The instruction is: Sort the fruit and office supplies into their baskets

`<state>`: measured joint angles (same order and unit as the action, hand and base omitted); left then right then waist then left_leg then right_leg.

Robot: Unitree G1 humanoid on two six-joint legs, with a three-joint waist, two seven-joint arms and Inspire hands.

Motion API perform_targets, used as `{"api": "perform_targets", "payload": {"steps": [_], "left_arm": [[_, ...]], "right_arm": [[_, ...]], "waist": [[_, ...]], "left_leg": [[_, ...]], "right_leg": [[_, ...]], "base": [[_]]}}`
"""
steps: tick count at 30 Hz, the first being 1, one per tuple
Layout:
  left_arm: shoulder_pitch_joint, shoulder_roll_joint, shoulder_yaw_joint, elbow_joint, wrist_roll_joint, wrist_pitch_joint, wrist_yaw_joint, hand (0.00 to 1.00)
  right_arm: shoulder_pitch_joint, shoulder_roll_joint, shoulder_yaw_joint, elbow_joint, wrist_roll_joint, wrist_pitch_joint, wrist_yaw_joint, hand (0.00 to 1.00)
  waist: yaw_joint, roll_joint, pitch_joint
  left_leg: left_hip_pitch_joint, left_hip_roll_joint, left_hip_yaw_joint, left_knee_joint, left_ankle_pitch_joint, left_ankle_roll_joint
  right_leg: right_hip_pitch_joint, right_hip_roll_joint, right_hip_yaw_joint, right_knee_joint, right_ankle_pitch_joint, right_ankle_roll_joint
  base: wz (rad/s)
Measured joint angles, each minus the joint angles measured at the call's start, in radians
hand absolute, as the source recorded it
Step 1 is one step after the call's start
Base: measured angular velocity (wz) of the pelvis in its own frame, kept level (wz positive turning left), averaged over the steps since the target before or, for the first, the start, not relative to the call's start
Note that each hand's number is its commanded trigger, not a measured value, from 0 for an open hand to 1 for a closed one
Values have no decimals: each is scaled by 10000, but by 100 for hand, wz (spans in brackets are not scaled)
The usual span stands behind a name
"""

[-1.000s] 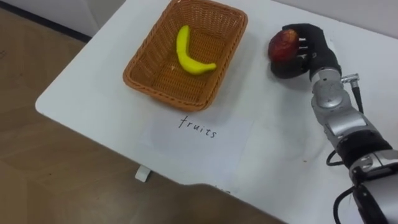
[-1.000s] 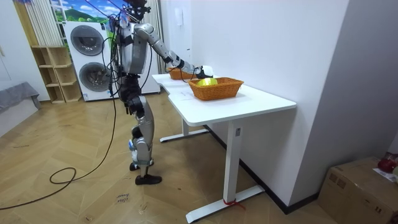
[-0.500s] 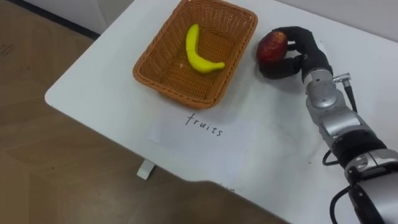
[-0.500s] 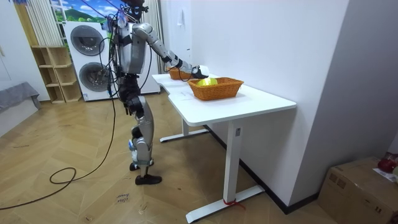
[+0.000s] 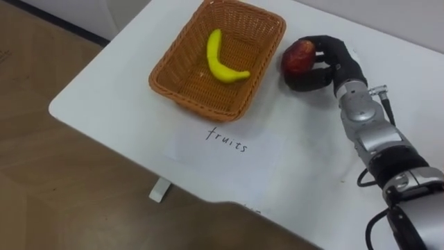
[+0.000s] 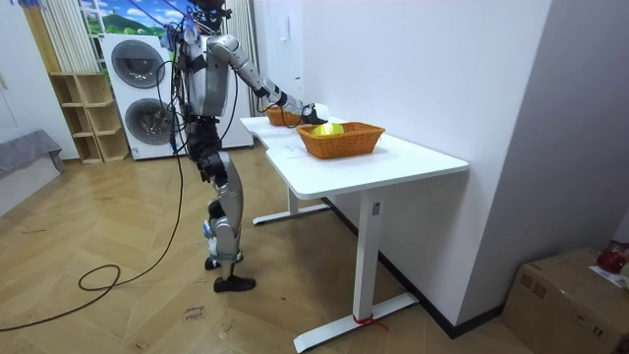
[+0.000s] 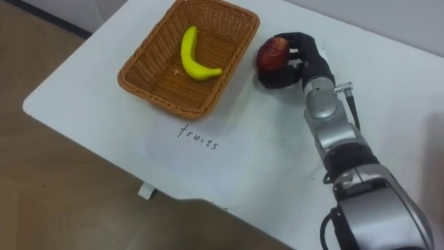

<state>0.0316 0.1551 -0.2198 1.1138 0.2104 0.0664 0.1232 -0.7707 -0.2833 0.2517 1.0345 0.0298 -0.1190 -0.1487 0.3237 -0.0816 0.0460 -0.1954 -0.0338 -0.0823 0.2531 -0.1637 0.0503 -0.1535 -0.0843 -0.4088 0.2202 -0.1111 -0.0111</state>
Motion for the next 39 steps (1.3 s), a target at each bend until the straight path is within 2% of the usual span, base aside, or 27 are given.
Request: {"api": "perform_targets", "payload": {"steps": [4,8,13,14,16,17,18,24,34,39], "left_arm": [[26,98,150,-30,0,-2,13,0],[115,147,342,-36,2,-2,15,0],[242,145,591,-41,202,88,46,0],[368,150,622,-73,208,126,132,0],[564,150,661,-75,222,174,255,0],[712,136,797,-142,225,187,255,0],[824,136,840,-205,225,190,261,0],[1202,149,987,-473,254,210,256,0],[1472,144,1004,-1034,673,225,268,0],[1843,127,1284,-1045,643,233,267,0]], "right_arm": [[4,11,-3,-46,-48,88,89,100],[397,6,-3,-390,-44,244,275,100],[529,24,0,-526,-136,652,417,100],[692,29,13,-850,-135,720,418,100],[905,29,20,-1297,-138,760,423,100],[960,21,16,-1516,-170,783,423,100],[962,20,9,-1723,-303,791,422,100],[963,9,8,-2823,-711,849,394,100],[970,25,43,-3689,-666,872,351,100],[1276,130,105,-4964,-692,876,319,100]], "waist": [[-166,-30,-21],[-253,-32,-34],[-359,-114,-121],[-381,-144,-159],[-479,-163,-208],[-524,-184,-262],[-671,-175,-284],[-896,-149,-354],[-681,-201,-394],[-659,-224,-397]], "left_leg": [[33,-1,-7,2,0,0],[343,-2,4,-100,1,1],[626,12,173,-179,1,2],[731,14,203,-212,1,3],[941,28,204,-304,1,2],[1026,34,206,-337,0,2],[1106,30,175,-340,-1,1],[1586,38,148,-547,-2,-1],[1904,43,251,-558,-2,-1],[2263,56,259,-724,-3,0]], "right_leg": [[41,3,-7,-5,0,0],[300,6,-16,-16,-1,1],[542,80,67,-117,0,2],[666,101,91,-210,1,2],[838,117,94,-234,1,2],[936,132,102,-303,1,3],[1061,142,80,-358,2,3],[1526,165,96,-405,-1,8],[1771,196,258,-482,5,15],[2079,203,254,-508,-11,44]], "base": [[0],[0],[-7],[-7],[-3],[0],[4],[2],[-3],[0]]}}
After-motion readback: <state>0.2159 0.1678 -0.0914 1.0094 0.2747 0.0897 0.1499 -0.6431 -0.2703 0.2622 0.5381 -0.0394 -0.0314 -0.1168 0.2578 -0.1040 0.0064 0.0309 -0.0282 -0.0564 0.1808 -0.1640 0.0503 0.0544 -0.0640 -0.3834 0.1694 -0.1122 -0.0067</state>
